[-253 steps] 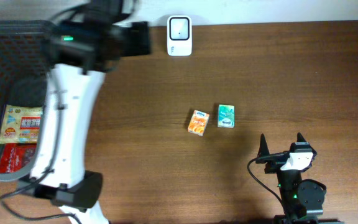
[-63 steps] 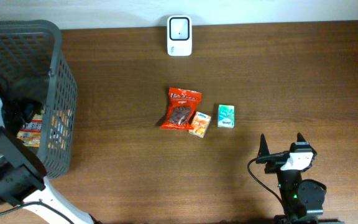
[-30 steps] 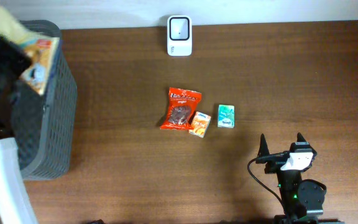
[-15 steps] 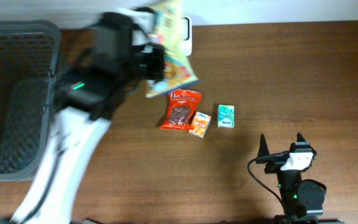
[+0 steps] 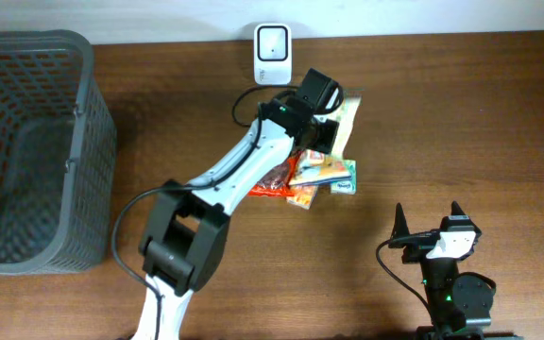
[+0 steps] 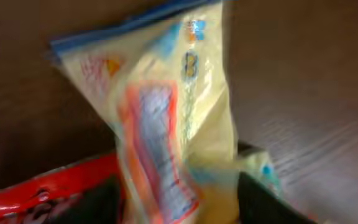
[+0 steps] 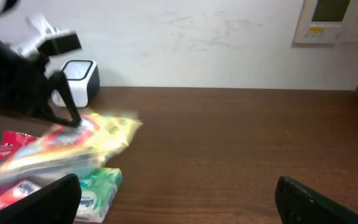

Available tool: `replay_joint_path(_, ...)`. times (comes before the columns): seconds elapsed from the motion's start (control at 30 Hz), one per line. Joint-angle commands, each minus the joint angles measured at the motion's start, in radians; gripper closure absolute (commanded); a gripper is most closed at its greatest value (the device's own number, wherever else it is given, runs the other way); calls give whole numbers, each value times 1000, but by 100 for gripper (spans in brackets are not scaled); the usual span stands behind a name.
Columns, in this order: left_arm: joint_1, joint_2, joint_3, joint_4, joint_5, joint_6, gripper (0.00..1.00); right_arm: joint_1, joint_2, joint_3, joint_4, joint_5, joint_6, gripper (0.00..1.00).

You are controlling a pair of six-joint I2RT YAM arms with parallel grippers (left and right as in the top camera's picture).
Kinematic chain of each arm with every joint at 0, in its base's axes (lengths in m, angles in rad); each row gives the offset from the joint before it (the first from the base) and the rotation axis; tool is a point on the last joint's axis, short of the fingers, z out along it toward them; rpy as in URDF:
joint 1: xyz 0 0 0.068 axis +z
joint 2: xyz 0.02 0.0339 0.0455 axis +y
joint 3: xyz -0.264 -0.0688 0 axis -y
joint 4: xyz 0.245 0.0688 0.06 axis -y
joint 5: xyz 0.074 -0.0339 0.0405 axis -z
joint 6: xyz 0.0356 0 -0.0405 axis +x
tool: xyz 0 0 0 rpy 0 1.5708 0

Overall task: Scan the item barcode
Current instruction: 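Carry the wet-wipes pack onto the table items and release it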

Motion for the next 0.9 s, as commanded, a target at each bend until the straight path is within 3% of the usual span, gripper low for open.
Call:
replay_joint_path(0.0,2,23,9,4,-7,13,9,-3,-5,-9,-2,5,0,2)
replay_joint_path(0.03,2,20,13,4,-8,13,8,-3,-5,-9,-2,5,0,1)
replay_joint_path(0.1,12,7,37,-26,-24,14,21,-3,-5,-9,-2,5,0,2)
replay_joint_path(0.13,23,-4,60,-64,-60,13,22,-3,-5,-9,-2,5,0,1)
replay_joint_path(0.17,38,-18,89,-114,-110,13,20,-3,-5,-9,-2,5,0,2)
replay_joint_path(0.27,105,-90,205,-303,-235,13,1,-3,-5,-9,-2,5,0,1)
replay_joint_path(0.37,187,-192,298,-431,-237,13,1,-3,-5,-9,-2,5,0,1)
replay_joint_path(0.6,473,-415,307,-545,-190,13,0,-3,-5,-9,-2,5,0,2)
replay_joint_path(0.87,608,-504,307,-599,-232,11,1,-3,-5,-9,-2,5,0,2)
